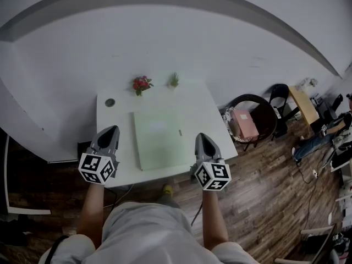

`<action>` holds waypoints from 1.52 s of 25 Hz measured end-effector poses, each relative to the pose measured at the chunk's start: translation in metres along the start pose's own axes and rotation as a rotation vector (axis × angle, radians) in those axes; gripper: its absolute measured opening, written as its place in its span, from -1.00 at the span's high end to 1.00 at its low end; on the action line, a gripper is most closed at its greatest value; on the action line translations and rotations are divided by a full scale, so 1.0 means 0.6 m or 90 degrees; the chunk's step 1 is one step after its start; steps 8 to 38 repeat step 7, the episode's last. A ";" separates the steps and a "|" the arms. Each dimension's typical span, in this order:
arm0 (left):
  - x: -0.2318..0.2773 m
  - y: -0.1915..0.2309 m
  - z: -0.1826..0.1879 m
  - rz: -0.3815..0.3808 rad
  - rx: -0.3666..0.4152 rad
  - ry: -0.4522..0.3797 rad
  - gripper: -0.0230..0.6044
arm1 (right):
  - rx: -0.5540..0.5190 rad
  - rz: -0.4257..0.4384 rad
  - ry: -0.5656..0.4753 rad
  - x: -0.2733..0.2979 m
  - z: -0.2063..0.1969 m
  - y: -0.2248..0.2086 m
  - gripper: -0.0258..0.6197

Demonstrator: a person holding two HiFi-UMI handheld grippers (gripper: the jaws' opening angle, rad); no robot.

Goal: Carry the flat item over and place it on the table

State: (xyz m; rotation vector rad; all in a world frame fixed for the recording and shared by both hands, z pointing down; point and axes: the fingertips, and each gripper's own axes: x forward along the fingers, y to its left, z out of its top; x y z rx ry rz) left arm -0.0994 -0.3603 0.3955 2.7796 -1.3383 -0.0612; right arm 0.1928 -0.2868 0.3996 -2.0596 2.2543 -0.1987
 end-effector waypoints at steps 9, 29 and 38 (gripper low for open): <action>-0.002 -0.014 0.005 -0.013 0.009 -0.016 0.90 | 0.009 0.002 -0.005 -0.006 0.000 -0.002 0.91; -0.002 -0.014 0.005 -0.013 0.009 -0.016 0.90 | 0.009 0.002 -0.005 -0.006 0.000 -0.002 0.91; -0.002 -0.014 0.005 -0.013 0.009 -0.016 0.90 | 0.009 0.002 -0.005 -0.006 0.000 -0.002 0.91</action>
